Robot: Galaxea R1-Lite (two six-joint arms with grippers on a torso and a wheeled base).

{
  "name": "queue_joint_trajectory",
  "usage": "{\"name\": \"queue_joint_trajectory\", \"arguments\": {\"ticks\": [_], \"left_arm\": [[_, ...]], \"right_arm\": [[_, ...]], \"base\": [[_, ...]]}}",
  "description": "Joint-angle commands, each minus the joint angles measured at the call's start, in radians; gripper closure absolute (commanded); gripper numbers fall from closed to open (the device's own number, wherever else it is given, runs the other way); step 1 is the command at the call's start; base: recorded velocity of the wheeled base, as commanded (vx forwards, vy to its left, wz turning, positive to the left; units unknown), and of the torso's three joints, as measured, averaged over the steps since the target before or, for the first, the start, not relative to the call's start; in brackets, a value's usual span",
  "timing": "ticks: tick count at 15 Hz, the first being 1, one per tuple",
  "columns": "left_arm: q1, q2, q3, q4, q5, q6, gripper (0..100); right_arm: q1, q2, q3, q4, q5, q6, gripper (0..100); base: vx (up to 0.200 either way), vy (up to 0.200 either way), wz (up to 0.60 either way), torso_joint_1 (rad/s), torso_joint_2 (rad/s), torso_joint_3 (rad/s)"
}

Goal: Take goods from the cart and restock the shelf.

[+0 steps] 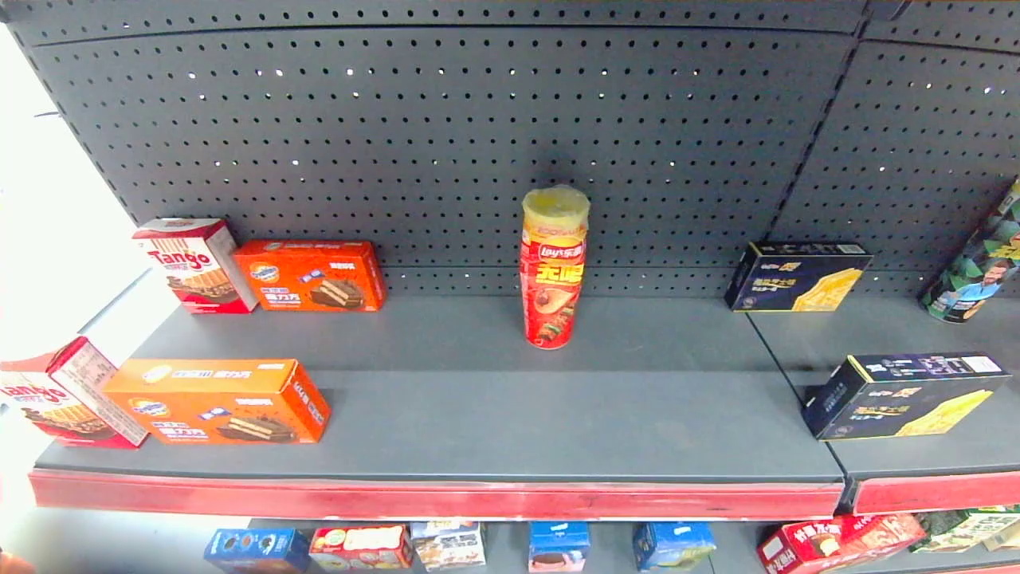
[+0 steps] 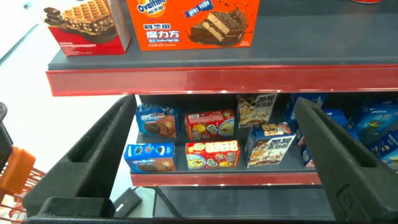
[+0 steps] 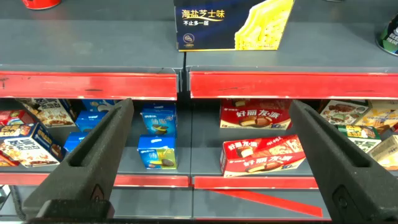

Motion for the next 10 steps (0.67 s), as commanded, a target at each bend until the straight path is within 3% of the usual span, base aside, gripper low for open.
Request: {"name": "queue_joint_trajectory", "arguments": {"ticks": [1,10], "left_arm": [[0.0,0.0,0.0,0.0,0.0,0.0,0],[-0.001,0.0,0.0,-0.002,-0.001,0.0,0]], "right_arm": [[0.0,0.001,0.0,0.0,0.0,0.0,0],[0.0,0.001,0.0,0.0,0.0,-0.002,0]], "base": [[0.0,0.0,0.0,0.0,0.0,0.0],[0.0,0.0,0.0,0.0,0.0,0.0]]}}
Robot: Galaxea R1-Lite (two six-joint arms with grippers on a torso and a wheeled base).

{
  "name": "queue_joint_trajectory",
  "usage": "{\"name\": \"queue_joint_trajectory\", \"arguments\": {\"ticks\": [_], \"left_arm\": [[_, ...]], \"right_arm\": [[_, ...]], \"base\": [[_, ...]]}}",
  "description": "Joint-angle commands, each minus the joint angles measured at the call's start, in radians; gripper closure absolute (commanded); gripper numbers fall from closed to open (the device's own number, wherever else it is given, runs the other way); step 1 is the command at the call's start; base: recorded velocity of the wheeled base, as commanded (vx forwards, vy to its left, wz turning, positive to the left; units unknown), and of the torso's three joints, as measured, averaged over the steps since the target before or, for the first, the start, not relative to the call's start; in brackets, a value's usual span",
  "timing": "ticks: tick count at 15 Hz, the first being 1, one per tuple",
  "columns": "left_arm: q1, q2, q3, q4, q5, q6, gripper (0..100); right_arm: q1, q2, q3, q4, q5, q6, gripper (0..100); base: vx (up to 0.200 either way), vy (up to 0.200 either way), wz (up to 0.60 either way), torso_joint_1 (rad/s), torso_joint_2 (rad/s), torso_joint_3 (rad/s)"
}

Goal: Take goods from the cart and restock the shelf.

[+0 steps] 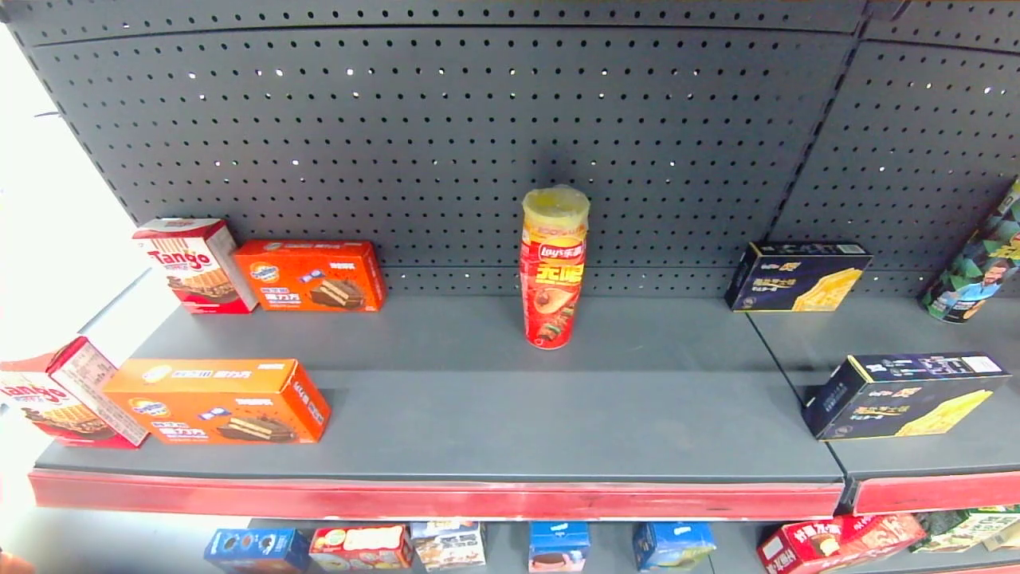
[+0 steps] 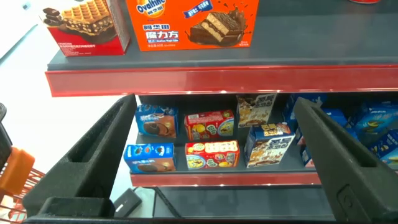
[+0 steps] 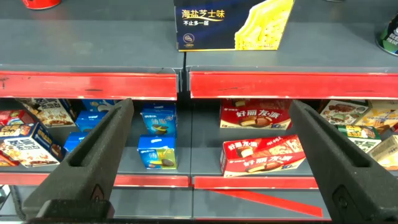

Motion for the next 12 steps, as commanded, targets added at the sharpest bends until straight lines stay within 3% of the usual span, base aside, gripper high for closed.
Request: {"name": "queue_joint_trajectory", "arguments": {"ticks": [1,2,12], "left_arm": [[0.0,0.0,0.0,0.0,0.0,0.0,0],[0.002,0.0,0.0,0.0,0.0,0.0,0],[0.0,0.0,0.0,0.0,0.0,0.0,0]], "right_arm": [[0.0,0.001,0.0,0.0,0.0,0.001,0],[0.0,0.001,0.0,0.0,-0.002,0.001,0],[0.0,0.001,0.0,0.001,-0.002,0.001,0]], "base": [[0.0,0.0,0.0,0.0,0.0,0.0],[0.0,0.0,0.0,0.0,0.0,0.0],[0.0,0.0,0.6,0.004,0.0,0.002]]}}
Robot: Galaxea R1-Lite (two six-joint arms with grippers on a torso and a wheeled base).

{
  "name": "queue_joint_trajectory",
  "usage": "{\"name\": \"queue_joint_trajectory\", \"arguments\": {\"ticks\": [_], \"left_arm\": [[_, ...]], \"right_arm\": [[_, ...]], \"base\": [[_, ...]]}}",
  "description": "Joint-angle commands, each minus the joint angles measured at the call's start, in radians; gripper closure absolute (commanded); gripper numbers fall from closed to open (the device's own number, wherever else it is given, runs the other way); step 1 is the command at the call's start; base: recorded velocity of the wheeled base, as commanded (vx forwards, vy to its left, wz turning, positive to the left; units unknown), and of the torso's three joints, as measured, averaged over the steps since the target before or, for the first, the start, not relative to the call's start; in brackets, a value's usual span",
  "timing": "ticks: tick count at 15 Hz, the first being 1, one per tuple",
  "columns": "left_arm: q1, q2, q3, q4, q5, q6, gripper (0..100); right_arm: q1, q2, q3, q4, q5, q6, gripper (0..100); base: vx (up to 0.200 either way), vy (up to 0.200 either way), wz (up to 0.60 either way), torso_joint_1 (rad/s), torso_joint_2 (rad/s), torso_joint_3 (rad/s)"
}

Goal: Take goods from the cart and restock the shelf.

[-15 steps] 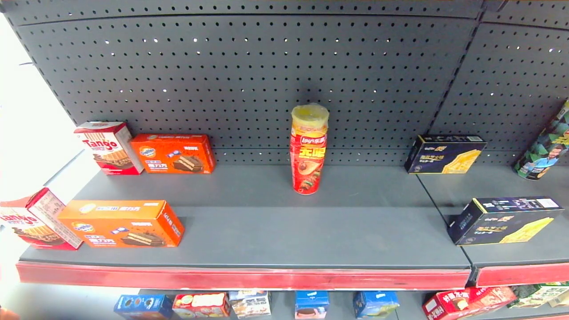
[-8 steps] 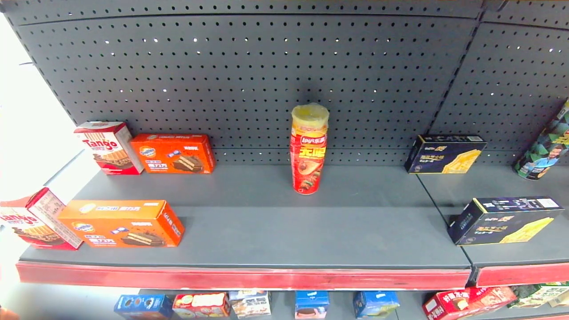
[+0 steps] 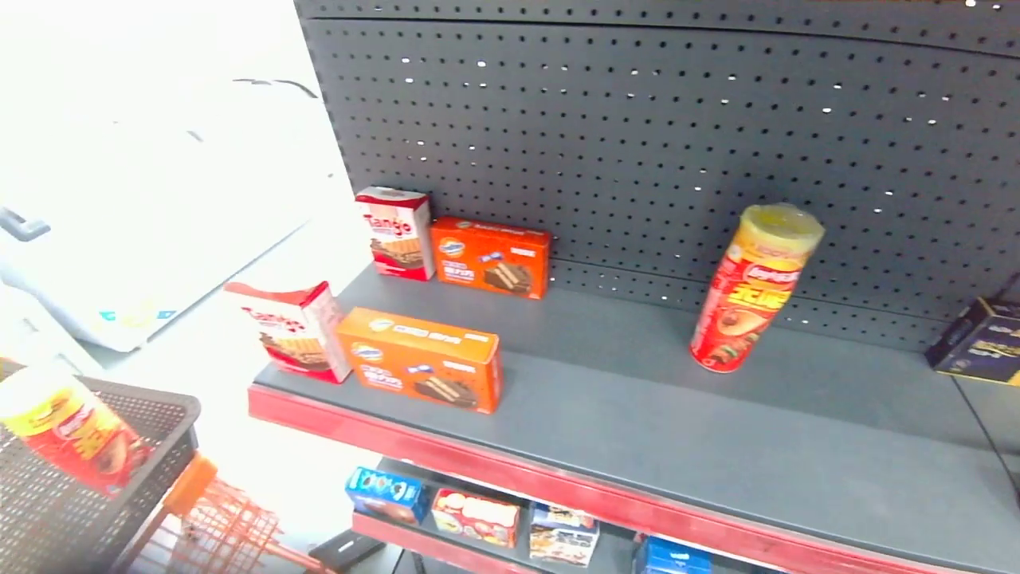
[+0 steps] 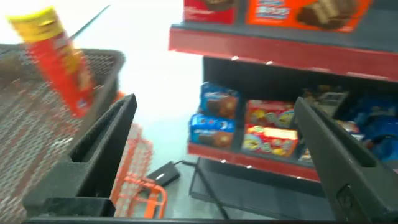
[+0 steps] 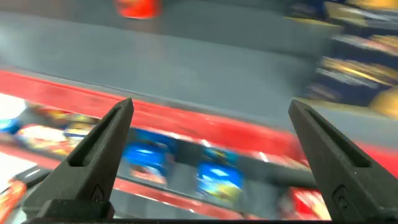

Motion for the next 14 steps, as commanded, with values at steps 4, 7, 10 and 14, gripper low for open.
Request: {"name": "queue_joint_trajectory", "arguments": {"ticks": [4,7,10,14], "left_arm": [[0.002,0.0,0.0,0.0,0.0,0.0,0],[0.0,0.0,0.0,0.0,0.0,0.0,0],[0.0,0.0,0.0,0.0,-0.005,0.005,0],[0.0,0.0,-0.003,0.005,-0.002,0.0,0]], "right_arm": [[0.0,0.001,0.0,-0.001,-0.002,0.001,0],[0.0,0.001,0.0,-0.001,0.0,0.0,0],[0.0,0.001,0.0,-0.001,0.0,0.0,0],[0.0,0.001,0.0,-0.001,0.0,0.0,0]], "base": [[0.0,0.0,0.6,0.004,0.01,0.002],[0.0,0.0,0.0,0.0,0.0,0.0],[0.0,0.0,0.0,0.0,0.0,0.0],[0.0,0.0,0.0,0.0,0.0,0.0]]}}
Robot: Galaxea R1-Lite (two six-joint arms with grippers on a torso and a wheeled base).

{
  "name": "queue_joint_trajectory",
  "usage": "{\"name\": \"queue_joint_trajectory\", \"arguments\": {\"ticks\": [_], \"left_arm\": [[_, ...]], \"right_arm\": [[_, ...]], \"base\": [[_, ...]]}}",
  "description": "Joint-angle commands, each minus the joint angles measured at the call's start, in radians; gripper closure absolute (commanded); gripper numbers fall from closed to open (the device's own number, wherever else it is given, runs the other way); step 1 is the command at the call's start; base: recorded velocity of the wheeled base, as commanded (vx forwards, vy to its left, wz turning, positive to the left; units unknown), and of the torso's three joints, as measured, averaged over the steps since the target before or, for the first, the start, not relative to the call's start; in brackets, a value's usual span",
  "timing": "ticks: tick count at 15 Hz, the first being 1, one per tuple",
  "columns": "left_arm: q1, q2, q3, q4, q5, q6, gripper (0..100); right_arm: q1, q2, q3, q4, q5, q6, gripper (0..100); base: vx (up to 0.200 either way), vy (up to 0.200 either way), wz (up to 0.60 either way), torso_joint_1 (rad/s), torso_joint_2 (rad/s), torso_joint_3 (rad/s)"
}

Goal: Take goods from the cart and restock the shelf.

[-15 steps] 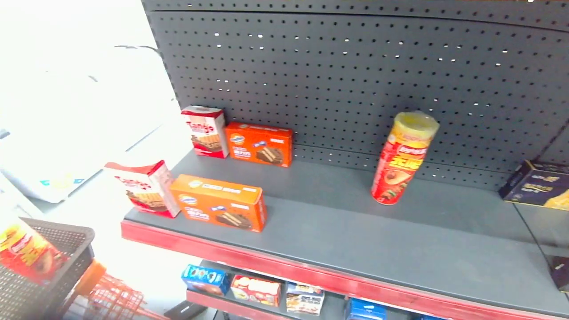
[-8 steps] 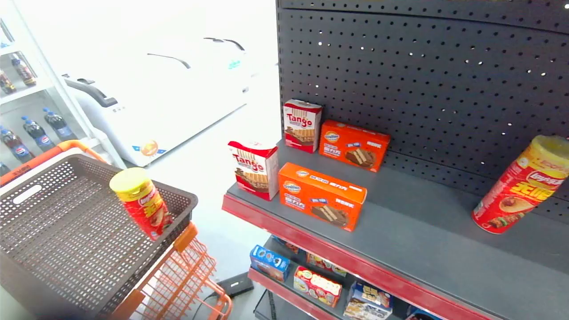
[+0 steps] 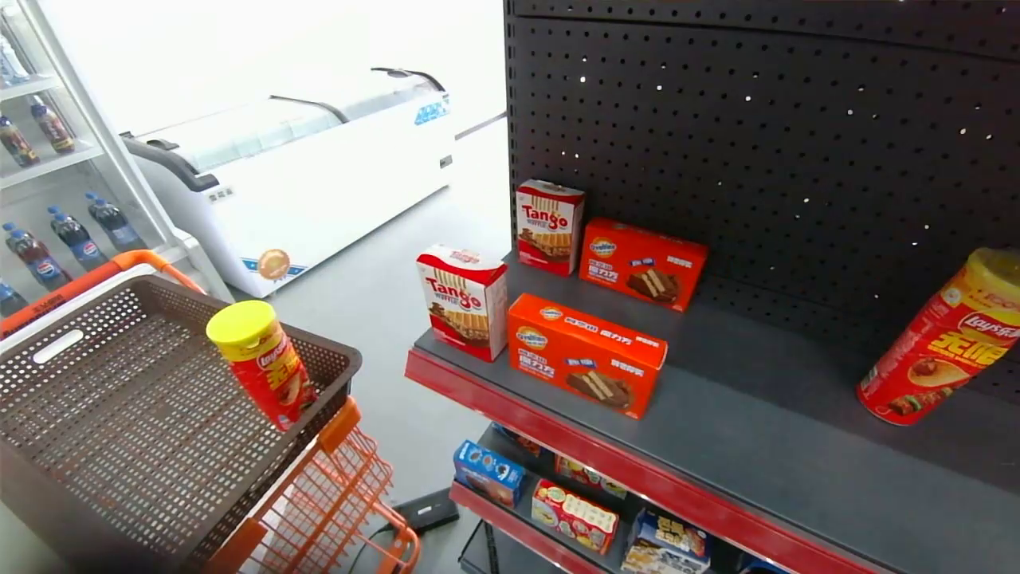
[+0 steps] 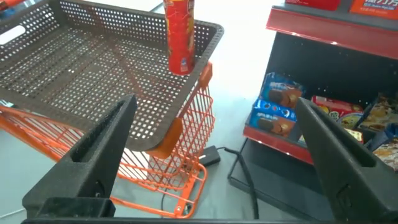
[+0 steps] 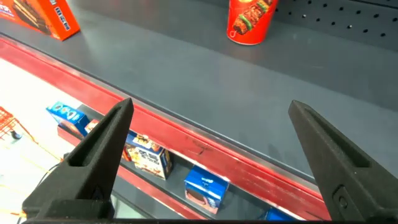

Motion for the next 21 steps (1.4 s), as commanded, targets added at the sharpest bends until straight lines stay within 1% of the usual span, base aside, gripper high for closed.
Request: {"name": "queue_joint_trajectory", "arguments": {"ticks": [1,2,3,4,5,6,7,8,9,10,11,12,13,14,15,16,17,18,19,20,21], "left_arm": [[0.0,0.003,-0.009,0.004,0.007,0.003,0],[0.0,0.078,-0.066,0.005,0.007,0.006,0],[-0.001,0.144,-0.113,0.008,0.013,0.001,0],[0.0,0.225,-0.158,0.007,0.032,-0.01,0],[-0.024,0.433,-0.263,-0.008,0.106,-0.039,0],[-0.052,0.518,-0.299,-0.019,0.125,-0.046,0],[0.012,0.614,-0.331,-0.03,0.118,-0.046,0],[0.098,0.695,-0.366,-0.058,0.079,-0.04,0],[0.135,0.755,-0.38,-0.088,0.041,-0.033,0],[0.161,0.908,-0.378,-0.199,-0.023,0.0,0],[0.164,0.997,-0.374,-0.3,-0.02,0.026,0],[0.161,1.086,-0.366,-0.381,-0.017,0.041,0],[0.154,1.149,-0.359,-0.461,-0.011,0.044,0],[0.16,1.213,-0.336,-0.568,0.02,0.053,0],[0.16,1.218,-0.334,-0.574,0.021,0.053,0],[0.173,1.342,-0.305,-0.722,0.041,0.056,0],[0.18,1.361,-0.3,-0.746,0.041,0.056,0],[0.193,1.489,-0.265,-0.892,0.04,0.055,0],[0.2,1.563,-0.236,-0.992,0.041,0.056,0],[0.203,1.621,-0.216,-1.073,0.041,0.055,0],[0.213,1.68,-0.216,-1.136,0.04,0.053,0]], "right_arm": [[0.0,0.001,0.0,-0.001,-0.001,0.0,0],[0.0,0.001,0.0,-0.001,0.0,0.0,0],[0.0,0.001,0.0,-0.001,0.0,0.0,0],[0.0,0.001,0.0,-0.001,0.0,0.0,0],[0.0,0.001,0.0,-0.001,-0.001,0.0,0],[0.0,0.001,0.0,-0.001,0.0,0.0,0],[0.0,0.001,0.0,-0.001,0.0,0.0,0],[0.0,0.001,0.0,-0.001,0.0,0.0,0],[0.0,0.001,0.0,-0.001,0.0,0.0,0],[0.0,0.001,0.0,-0.001,0.0,0.0,0],[0.0,0.001,0.0,-0.001,0.0,0.0,0],[0.0,0.001,0.0,-0.001,0.0,0.0,0],[0.0,0.001,0.0,-0.001,0.0,0.0,0],[0.0,0.001,0.0,-0.001,0.0,0.0,0],[0.0,0.001,0.0,-0.001,0.0,0.0,0],[0.0,0.001,0.0,-0.001,0.0,0.0,0],[0.0,0.001,0.0,-0.001,0.0,0.0,0],[0.0,0.001,0.0,-0.001,0.0,0.0,0],[0.0,0.001,0.0,-0.001,0.0,0.0,0],[0.0,0.001,0.0,-0.001,0.0,0.0,0],[0.0,0.001,0.0,-0.001,0.0,0.0,0]], "base": [[0.0,0.0,0.0,0.0,0.0,0.0],[0.0,0.0,0.0,0.0,0.0,0.0],[0.0,0.0,0.0,0.0,0.0,0.0],[0.0,0.0,0.0,0.0,0.0,0.0],[0.0,0.0,0.0,0.0,0.0,0.0],[0.0,0.0,0.0,0.0,0.0,0.0],[0.0,0.0,0.0,0.0,0.0,0.0],[0.0,0.0,0.0,0.0,0.0,0.0],[0.0,0.0,0.0,0.0,0.0,0.0],[0.0,0.0,0.0,0.0,0.0,0.0],[0.0,0.0,0.0,0.0,0.0,0.0],[0.0,0.0,0.0,0.0,0.0,0.0],[0.0,0.0,0.0,0.0,0.0,0.0],[0.0,0.0,0.0,0.0,0.0,0.0],[0.0,0.0,0.0,0.0,0.0,0.0],[0.0,0.0,0.0,0.0,0.0,0.0],[0.0,0.0,0.0,0.0,0.0,0.0],[0.0,0.0,0.0,0.0,0.0,0.0],[0.0,0.0,0.0,0.0,0.0,0.0],[0.0,0.0,0.0,0.0,0.0,0.0],[0.0,0.0,0.0,0.0,0.0,0.0]]}}
